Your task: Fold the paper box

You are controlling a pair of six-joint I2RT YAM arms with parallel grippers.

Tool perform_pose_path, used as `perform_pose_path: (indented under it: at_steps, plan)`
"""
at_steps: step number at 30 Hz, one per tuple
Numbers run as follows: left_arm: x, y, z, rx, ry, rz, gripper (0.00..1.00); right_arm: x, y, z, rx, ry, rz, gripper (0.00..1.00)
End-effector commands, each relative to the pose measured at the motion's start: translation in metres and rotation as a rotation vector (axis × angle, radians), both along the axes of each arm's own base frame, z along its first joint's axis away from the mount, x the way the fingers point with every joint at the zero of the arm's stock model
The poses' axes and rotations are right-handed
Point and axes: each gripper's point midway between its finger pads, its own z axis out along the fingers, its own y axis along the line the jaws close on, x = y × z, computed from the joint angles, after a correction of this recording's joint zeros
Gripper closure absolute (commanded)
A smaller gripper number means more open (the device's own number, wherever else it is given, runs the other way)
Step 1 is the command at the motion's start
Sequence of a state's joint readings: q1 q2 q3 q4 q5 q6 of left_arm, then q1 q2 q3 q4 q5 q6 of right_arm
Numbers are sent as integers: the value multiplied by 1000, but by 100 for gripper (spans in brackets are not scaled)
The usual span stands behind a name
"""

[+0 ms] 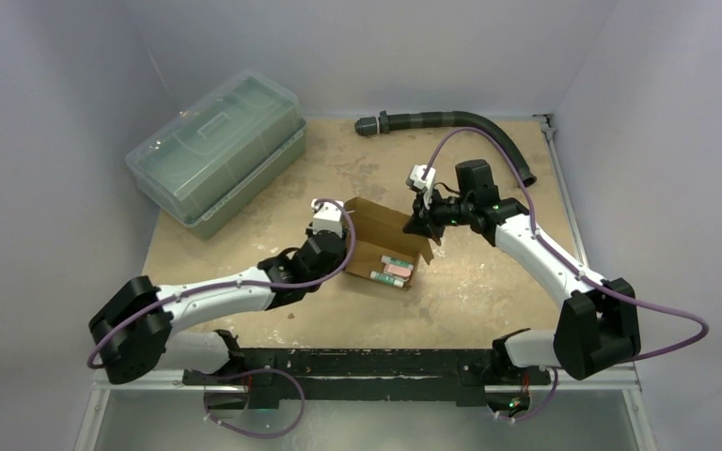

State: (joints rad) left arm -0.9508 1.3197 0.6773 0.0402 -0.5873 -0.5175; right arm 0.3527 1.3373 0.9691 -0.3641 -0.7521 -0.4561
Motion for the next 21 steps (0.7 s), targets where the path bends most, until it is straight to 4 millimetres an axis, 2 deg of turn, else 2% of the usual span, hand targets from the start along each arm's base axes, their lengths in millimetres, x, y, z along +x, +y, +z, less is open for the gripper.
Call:
perform_pose_path:
  at_steps: [1,5,8,13,17,21]
  plan:
    - [-13,-3,27,-179,-23,-28,63,-4,4,9,13,-27,47,100]
    - [-25,12,37,-284,-16,-40,56,-6,3,9,6,-33,64,100]
    - [-31,21,41,-348,-23,-65,56,-8,2,8,-7,-38,79,100]
    - [-26,40,38,-397,-21,-30,65,-10,0,8,-26,-58,102,100]
    - [-23,39,43,-416,-59,-51,70,-10,-3,8,-46,-76,109,100]
    - [-14,44,35,-362,-82,-26,87,-11,-4,8,-59,-85,120,100]
